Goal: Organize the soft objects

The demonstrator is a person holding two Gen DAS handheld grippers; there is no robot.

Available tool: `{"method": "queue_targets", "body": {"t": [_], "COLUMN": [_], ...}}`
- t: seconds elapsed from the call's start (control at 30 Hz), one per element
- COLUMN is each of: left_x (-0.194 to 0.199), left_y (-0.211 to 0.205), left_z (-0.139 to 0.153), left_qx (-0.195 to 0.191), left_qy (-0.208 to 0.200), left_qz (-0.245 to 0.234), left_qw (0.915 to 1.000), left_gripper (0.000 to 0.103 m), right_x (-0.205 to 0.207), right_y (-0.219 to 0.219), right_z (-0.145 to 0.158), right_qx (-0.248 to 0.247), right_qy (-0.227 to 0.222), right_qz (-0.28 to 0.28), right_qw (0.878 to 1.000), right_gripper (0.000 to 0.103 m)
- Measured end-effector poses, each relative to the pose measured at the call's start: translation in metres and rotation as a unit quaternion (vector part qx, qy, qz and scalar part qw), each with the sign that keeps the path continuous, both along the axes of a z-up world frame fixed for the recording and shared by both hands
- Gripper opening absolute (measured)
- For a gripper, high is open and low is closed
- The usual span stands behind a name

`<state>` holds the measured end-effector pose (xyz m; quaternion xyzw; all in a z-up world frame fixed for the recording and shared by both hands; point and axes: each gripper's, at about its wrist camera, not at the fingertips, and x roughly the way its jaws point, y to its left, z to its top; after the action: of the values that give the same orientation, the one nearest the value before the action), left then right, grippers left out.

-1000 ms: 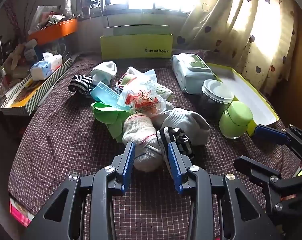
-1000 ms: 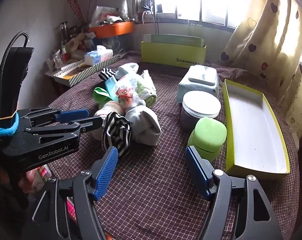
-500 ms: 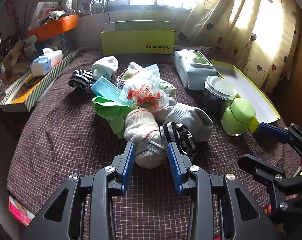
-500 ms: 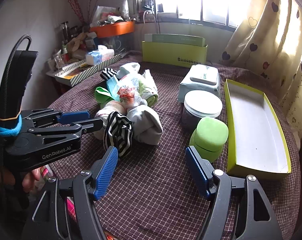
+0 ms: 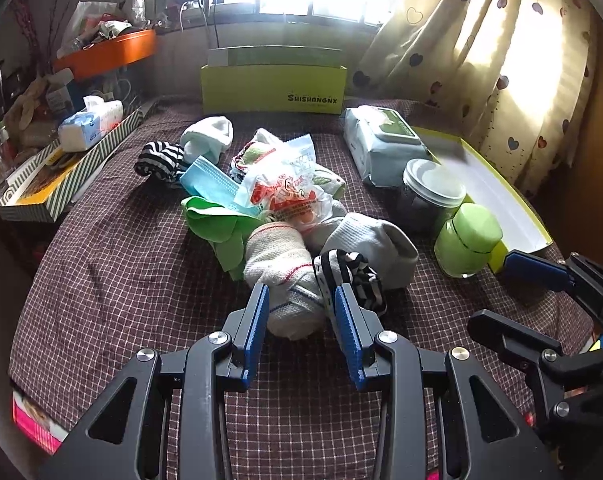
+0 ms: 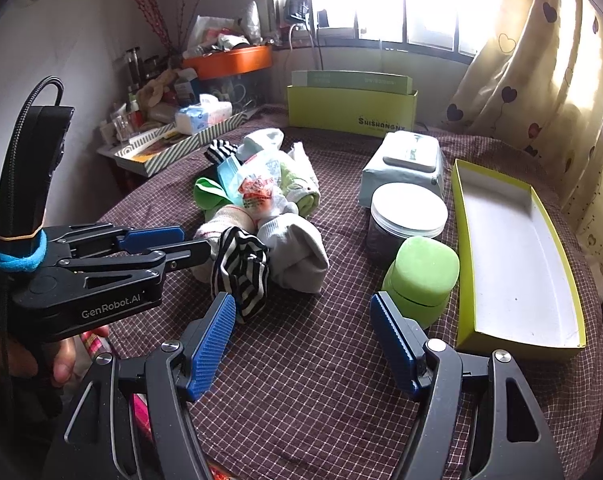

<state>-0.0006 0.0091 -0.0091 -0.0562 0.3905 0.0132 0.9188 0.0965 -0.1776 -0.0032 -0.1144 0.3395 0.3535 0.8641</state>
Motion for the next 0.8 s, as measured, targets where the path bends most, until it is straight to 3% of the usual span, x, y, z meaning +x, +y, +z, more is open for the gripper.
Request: {"method": "queue_targets", "body": {"t": [0.43,0.8], "left_x": [-0.0008,-0.0002], "left_y": [0.0014,0.0020], "left_z": [0.0051,-0.0005], "left_qx": [-0.006,-0.001], "left_qy": [-0.006,-0.002], "left_qz": [0.007,0.010], "left_qw": [0.9999,0.9999], "left_gripper": [0.036,0.036], "right_x": [-0.0035,0.0031], "right_y": [0.0008,0.0018], "right_z": [0.0028,0.0002], "right_qx": [0.010,0.013], "right_qy": [-0.006,0.014], "right_qz": [0.022,0.021], "right_qw": [1.000,1.000], "right_gripper": [0.070,0.070]}}
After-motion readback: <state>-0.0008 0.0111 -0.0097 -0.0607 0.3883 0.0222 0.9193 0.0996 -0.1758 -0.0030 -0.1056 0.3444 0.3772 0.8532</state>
